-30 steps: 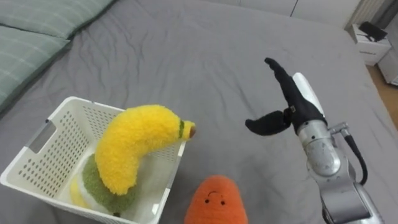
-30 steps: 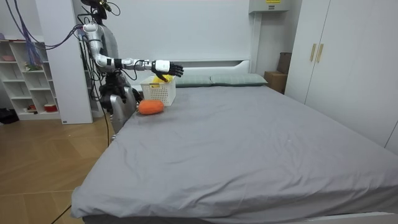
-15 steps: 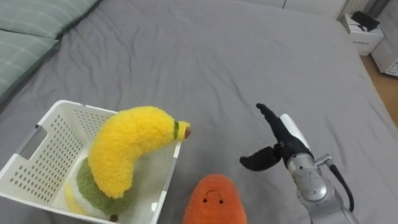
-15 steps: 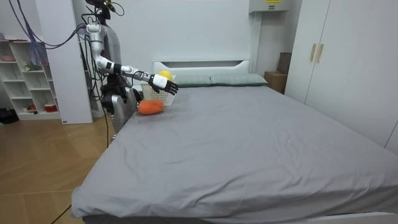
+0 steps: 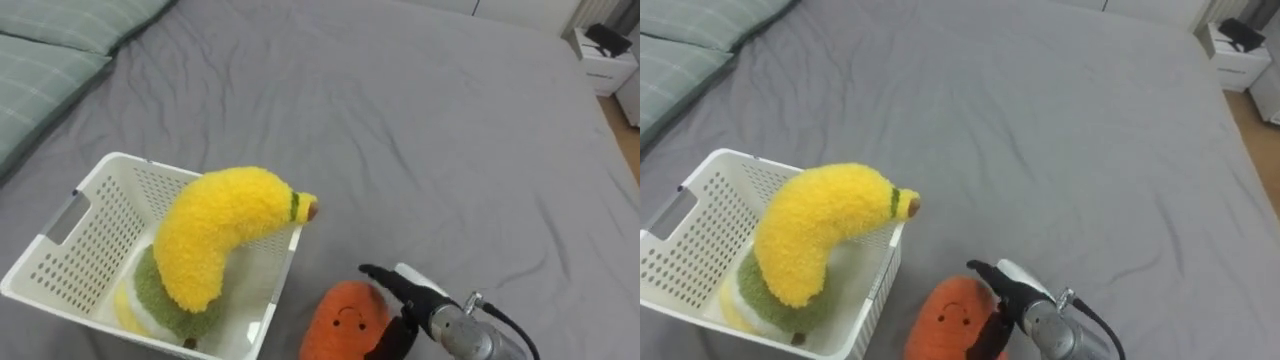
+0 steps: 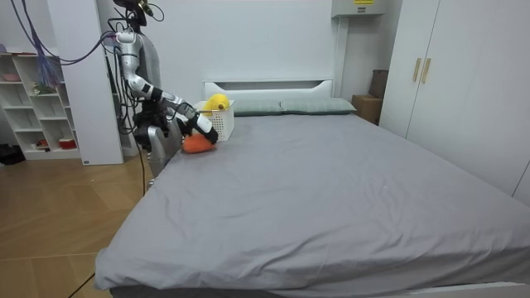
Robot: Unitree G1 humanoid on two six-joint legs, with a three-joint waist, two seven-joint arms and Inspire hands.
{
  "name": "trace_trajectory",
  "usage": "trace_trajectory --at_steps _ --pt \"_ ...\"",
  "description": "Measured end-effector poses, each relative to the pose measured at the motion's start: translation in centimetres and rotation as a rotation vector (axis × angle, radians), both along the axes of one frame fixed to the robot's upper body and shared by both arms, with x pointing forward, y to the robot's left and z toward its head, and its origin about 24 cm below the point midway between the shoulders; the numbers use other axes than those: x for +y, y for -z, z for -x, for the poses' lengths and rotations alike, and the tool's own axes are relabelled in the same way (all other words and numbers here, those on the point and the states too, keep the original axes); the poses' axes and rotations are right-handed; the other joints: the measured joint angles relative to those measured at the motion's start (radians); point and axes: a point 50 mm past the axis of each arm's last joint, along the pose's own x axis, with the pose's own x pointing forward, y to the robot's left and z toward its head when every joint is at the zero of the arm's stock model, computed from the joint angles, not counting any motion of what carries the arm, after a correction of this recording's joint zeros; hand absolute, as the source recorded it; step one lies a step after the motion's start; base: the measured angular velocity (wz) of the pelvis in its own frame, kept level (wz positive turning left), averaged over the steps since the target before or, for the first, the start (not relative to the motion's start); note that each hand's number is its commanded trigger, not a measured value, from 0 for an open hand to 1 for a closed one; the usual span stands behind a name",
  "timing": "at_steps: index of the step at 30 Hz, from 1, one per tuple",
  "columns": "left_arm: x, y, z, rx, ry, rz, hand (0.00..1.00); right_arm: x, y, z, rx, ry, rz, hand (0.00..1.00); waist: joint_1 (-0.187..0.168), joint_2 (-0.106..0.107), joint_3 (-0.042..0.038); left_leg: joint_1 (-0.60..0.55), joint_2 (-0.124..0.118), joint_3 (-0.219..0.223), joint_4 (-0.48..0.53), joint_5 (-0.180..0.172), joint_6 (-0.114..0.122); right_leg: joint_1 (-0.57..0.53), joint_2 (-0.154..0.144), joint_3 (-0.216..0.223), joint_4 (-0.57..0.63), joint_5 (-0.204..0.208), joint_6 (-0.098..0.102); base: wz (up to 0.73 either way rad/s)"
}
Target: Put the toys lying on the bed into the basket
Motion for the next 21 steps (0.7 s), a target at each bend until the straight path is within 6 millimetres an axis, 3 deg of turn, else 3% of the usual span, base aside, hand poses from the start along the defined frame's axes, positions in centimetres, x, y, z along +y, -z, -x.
trace_trajectory --at_steps 3,13,14,16,18,19,20,21 --pt "0.10 0.01 0.03 0.004 0.005 0.010 0.00 0.50 0.00 -0.05 0.040 -0.045 0.004 0.00 0.003 -0.011 0.0048 -0.001 0.000 0.000 0.000 0.000 0.000 -0.001 0.000 0.000 -0.002 0.000 0.000 0.00" --pt "0.34 -0.12 -0.11 -0.003 0.005 0.001 0.00 0.49 0.44 -0.23 0.093 -0.087 0.069 0.00 0.027 -0.028 -0.0036 0.002 0.000 0.003 -0.001 -0.001 0.001 0.001 0.000 0.002 -0.002 0.001 0.001 -0.01" --pt "0.35 -0.12 -0.10 -0.003 0.005 0.001 0.00 0.50 0.49 -0.19 0.095 -0.086 0.069 0.11 0.027 -0.027 -0.0034 0.002 0.000 0.002 -0.001 -0.001 0.001 0.002 0.000 0.002 -0.002 0.001 0.001 0.00" --pt "0.35 -0.13 -0.11 -0.004 0.005 -0.001 0.00 0.50 0.59 -0.13 0.099 -0.079 0.063 0.59 0.028 -0.028 -0.0028 0.003 0.000 0.001 0.000 -0.001 0.001 0.004 0.000 0.007 -0.001 0.001 0.001 0.00" --pt "0.35 -0.13 -0.10 -0.004 0.004 -0.003 0.00 0.53 0.57 -0.16 0.093 -0.074 0.061 0.72 0.028 -0.027 -0.0018 0.002 0.000 0.001 -0.001 -0.001 0.001 0.003 0.001 0.011 0.000 0.001 0.001 0.00" --pt "0.35 -0.15 -0.15 -0.007 0.005 -0.003 0.00 0.57 0.50 -0.22 0.088 -0.074 0.060 0.90 0.029 -0.026 -0.0016 0.001 0.000 0.002 -0.002 -0.001 0.001 0.002 0.001 0.013 0.000 0.001 0.001 0.00" --pt "0.36 -0.17 -0.19 -0.008 0.005 -0.004 0.00 0.59 0.45 -0.26 0.085 -0.074 0.059 0.98 0.029 -0.026 -0.0014 0.001 0.000 0.002 -0.003 -0.001 0.001 0.001 0.001 0.013 0.000 0.001 0.001 0.00" --pt "0.36 -0.19 -0.24 -0.011 0.005 -0.004 0.00 0.63 0.37 -0.35 0.080 -0.075 0.058 1.00 0.029 -0.026 -0.0011 0.001 0.000 0.002 -0.004 -0.001 0.001 0.001 0.001 0.014 0.000 0.001 0.001 0.00"
